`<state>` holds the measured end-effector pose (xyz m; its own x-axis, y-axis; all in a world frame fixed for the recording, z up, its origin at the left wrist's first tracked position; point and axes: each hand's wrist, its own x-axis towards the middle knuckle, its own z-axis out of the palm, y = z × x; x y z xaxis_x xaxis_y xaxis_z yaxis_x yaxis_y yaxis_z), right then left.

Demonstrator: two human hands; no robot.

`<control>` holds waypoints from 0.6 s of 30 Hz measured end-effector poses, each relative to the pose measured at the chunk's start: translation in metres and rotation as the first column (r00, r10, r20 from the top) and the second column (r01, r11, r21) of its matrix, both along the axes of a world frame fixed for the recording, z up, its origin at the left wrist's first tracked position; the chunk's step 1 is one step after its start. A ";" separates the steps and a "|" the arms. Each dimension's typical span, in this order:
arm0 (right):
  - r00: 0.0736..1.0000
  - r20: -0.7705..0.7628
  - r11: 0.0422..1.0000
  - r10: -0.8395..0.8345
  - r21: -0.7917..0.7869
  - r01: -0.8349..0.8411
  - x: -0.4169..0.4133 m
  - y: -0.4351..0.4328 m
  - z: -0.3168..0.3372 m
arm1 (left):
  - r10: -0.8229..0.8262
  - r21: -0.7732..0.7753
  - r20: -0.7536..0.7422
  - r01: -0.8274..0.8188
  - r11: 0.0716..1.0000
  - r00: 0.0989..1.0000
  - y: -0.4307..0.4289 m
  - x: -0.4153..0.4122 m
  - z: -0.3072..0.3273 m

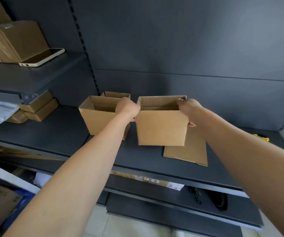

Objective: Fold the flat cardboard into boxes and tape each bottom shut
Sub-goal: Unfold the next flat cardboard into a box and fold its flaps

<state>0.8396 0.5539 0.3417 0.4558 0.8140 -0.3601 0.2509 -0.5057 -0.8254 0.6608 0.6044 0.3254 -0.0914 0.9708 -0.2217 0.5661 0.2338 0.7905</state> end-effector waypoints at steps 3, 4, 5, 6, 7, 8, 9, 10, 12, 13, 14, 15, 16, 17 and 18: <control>0.994 -0.106 0.999 -0.036 -0.016 0.034 0.002 0.022 -0.011 | 0.040 0.069 -0.108 -0.033 0.997 0.993 0.025 0.008 -0.001; 0.990 -0.139 0.999 -0.027 -0.033 0.023 0.002 0.029 -0.015 | 0.049 0.068 -0.129 -0.041 0.997 0.990 0.032 0.009 -0.002; 0.985 -0.174 0.999 -0.016 -0.052 0.007 0.002 0.036 -0.020 | 0.057 0.071 -0.163 -0.046 0.996 0.985 0.038 0.010 -0.004; 0.978 -0.210 0.998 -0.003 -0.069 -0.012 0.002 0.043 -0.025 | 0.057 0.054 -0.189 -0.048 0.997 0.980 0.045 0.011 -0.008; 0.971 -0.240 0.996 0.009 -0.081 -0.030 0.001 0.048 -0.028 | 0.060 0.039 -0.208 -0.053 0.998 0.976 0.051 0.012 -0.011; 0.965 -0.262 0.995 0.018 -0.087 -0.042 0.001 0.053 -0.032 | 0.062 0.016 -0.223 -0.060 0.998 0.973 0.056 0.013 -0.015; 0.963 -0.268 0.994 0.031 -0.090 -0.057 0.002 0.059 -0.035 | 0.068 0.008 -0.229 -0.067 0.998 0.971 0.062 0.016 -0.018; 0.963 -0.265 0.993 0.045 -0.094 -0.072 0.002 0.064 -0.039 | 0.071 0.011 -0.243 -0.070 0.997 0.967 0.067 0.017 -0.021; 0.967 -0.249 0.992 0.060 -0.094 -0.086 0.004 0.073 -0.043 | 0.074 0.029 -0.303 -0.069 0.997 0.950 0.074 0.020 -0.024; 0.966 -0.251 0.992 0.066 -0.088 -0.091 0.006 0.078 -0.045 | 0.082 0.057 -0.343 -0.066 0.996 0.936 0.075 0.023 -0.023; 0.965 -0.257 0.993 0.058 -0.089 -0.083 0.010 0.083 -0.048 | 0.096 0.095 -0.371 -0.065 0.993 0.924 0.074 0.026 -0.022; 0.966 -0.253 0.994 0.048 -0.085 -0.071 0.014 0.086 -0.050 | 0.110 0.136 -0.405 -0.059 0.989 0.908 0.071 0.030 -0.021; 0.971 -0.238 0.996 0.036 -0.075 -0.056 0.018 0.087 -0.050 | 0.134 0.196 -0.427 -0.053 0.979 0.894 0.069 0.033 -0.020; 0.978 -0.207 0.997 0.032 -0.068 -0.047 0.024 0.088 -0.051 | 0.161 0.269 -0.445 -0.041 0.962 0.881 0.067 0.037 -0.019; 0.984 -0.176 0.997 0.027 -0.070 -0.040 0.030 0.086 -0.053 | 0.170 0.330 -0.442 -0.017 0.944 0.881 0.065 0.040 -0.017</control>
